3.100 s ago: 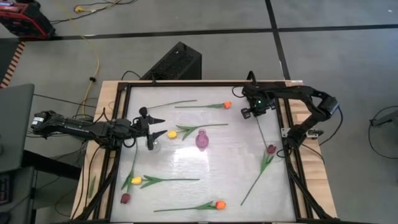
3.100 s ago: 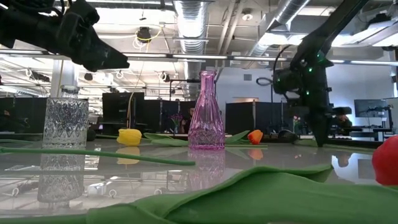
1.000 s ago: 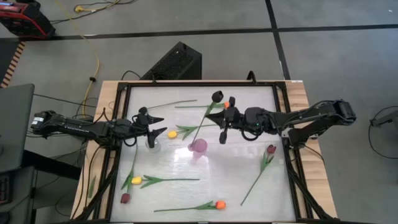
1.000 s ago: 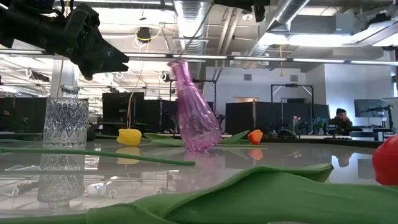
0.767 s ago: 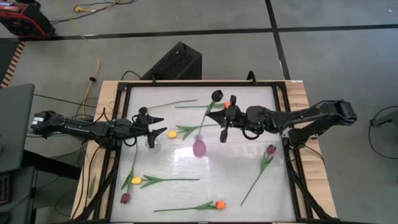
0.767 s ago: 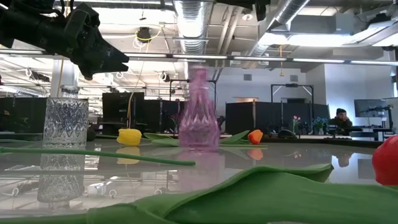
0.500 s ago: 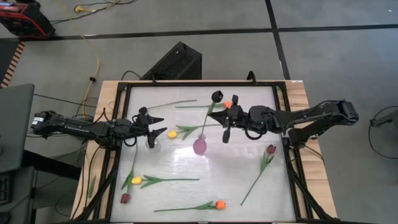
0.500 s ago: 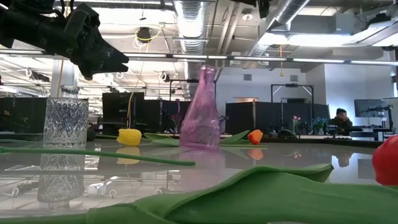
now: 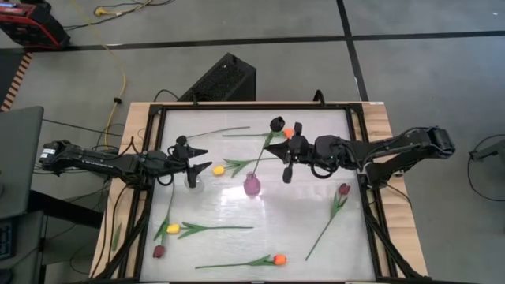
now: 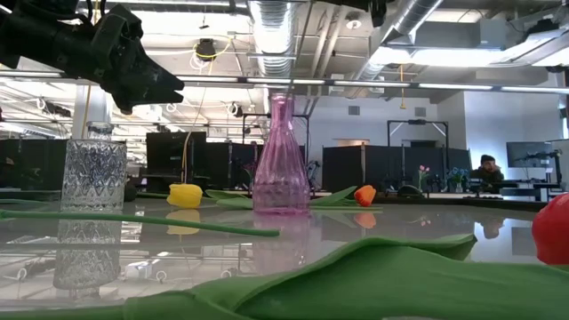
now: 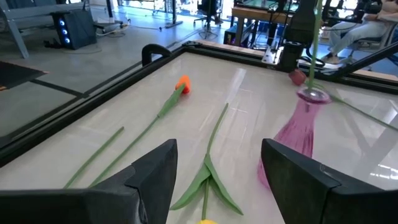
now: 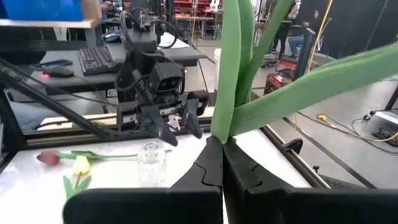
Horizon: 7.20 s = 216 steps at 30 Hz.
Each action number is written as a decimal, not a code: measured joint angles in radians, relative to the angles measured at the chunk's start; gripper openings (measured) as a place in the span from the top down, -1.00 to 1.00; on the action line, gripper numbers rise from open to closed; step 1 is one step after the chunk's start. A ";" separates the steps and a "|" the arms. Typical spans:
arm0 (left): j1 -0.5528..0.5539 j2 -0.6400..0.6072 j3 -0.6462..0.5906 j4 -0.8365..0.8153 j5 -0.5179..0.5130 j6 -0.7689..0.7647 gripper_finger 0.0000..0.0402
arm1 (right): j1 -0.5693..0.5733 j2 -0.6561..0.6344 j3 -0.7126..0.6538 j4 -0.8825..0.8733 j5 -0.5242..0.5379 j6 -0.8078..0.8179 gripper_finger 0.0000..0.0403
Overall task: Sort flowers into vase by color
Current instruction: Put the right black flower into the violet vase, then put the black flower into the violet vase
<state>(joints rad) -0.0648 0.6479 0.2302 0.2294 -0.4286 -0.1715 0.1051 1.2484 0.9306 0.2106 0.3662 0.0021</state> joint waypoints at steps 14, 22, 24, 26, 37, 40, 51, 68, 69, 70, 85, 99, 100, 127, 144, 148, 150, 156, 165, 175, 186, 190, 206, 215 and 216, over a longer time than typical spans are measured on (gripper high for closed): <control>0.000 0.000 0.000 0.008 -0.002 -0.008 -0.10 | 0.004 0.101 -0.001 -0.041 -0.032 0.027 0.89; 0.000 0.000 0.000 0.005 0.005 -0.021 -0.10 | 0.005 0.178 -0.001 -0.045 -0.032 0.026 0.75; 0.000 0.000 0.000 0.005 0.005 -0.022 -0.10 | 0.005 0.178 -0.001 -0.068 -0.038 0.026 0.70; 0.000 0.000 0.000 0.005 0.005 -0.022 -0.10 | 0.005 0.167 -0.001 -0.100 -0.061 0.023 0.65; 0.000 0.000 0.000 0.004 0.005 -0.009 -0.10 | 0.013 0.037 -0.001 -0.316 -0.113 0.099 0.11; 0.000 0.000 0.000 0.004 0.005 -0.009 -0.10 | 0.012 0.001 0.000 -0.443 -0.184 0.142 -0.01; 0.000 0.000 0.000 -0.002 0.005 -0.009 -0.10 | 0.019 -0.052 0.000 -0.947 -0.414 0.695 -0.05; 0.000 0.000 0.000 -0.031 0.004 0.048 -0.10 | 0.247 -0.050 -0.019 -1.080 -0.372 1.466 -0.02; 0.000 0.000 0.000 -0.039 0.004 0.055 -0.10 | 0.244 -0.050 -0.019 -1.079 -0.360 1.449 -0.02; 0.000 0.000 0.000 -0.044 0.004 0.056 -0.10 | 0.238 -0.050 -0.019 -1.077 -0.348 1.430 -0.02; 0.433 0.134 0.256 -0.438 0.080 0.151 -0.10 | 0.029 -0.050 -0.019 -1.043 -0.199 1.003 -0.02; 0.780 0.755 0.638 -0.756 0.305 0.409 -0.10 | 0.001 -0.050 -0.018 -1.007 -0.200 0.805 -0.02; 0.785 0.787 0.662 -0.778 0.309 0.430 -0.10 | 0.001 -0.050 -0.018 -1.007 -0.199 0.796 -0.02; 0.952 1.096 0.780 -0.949 0.441 0.577 0.66 | -0.003 -0.049 -0.018 -1.010 -0.153 0.435 -0.02; 0.853 0.931 0.939 -0.979 0.396 0.484 1.00 | 0.089 -0.049 -0.018 -0.990 -0.155 0.448 -0.02; 0.826 0.812 0.939 -0.909 0.398 0.429 1.00 | 0.098 -0.049 -0.002 -0.957 -0.157 0.339 -0.02; 0.815 0.754 0.940 -0.872 0.401 0.389 1.00 | 0.095 -0.049 0.023 -0.959 -0.157 0.256 -0.02; 0.782 0.600 0.940 -0.732 0.549 0.232 1.00 | 0.090 -0.049 0.137 -0.957 -0.039 -0.069 -0.02; 0.712 0.519 0.940 -0.416 0.846 -0.075 1.00 | 0.074 -0.050 0.234 -0.814 0.527 -1.172 -0.02; 0.668 0.571 0.940 -0.190 0.970 -0.352 1.00 | -0.101 -0.049 0.234 -0.109 0.524 -2.156 -0.02; 0.619 0.740 0.940 0.099 1.147 -0.621 1.00 | -0.203 -0.033 0.234 0.098 0.033 -2.322 -0.02; 0.610 0.790 0.955 0.163 1.190 -0.685 1.00 | -0.226 0.004 0.234 0.128 0.021 -2.331 -0.02; 0.590 0.825 1.005 0.141 1.231 -0.662 1.00 | -0.296 0.197 0.297 0.250 -0.008 -2.359 0.01; 0.589 0.824 1.005 0.124 1.210 -0.663 0.97 | -0.289 0.198 0.297 0.253 -0.002 -2.345 0.72; 0.589 0.824 1.005 0.118 1.201 -0.663 0.95 | -0.288 0.198 0.297 0.251 -0.002 -2.329 0.83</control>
<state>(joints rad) 0.5247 1.4723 1.2350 0.3476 0.7720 -0.8347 -0.1832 1.4460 1.2278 0.4613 0.3645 -2.3266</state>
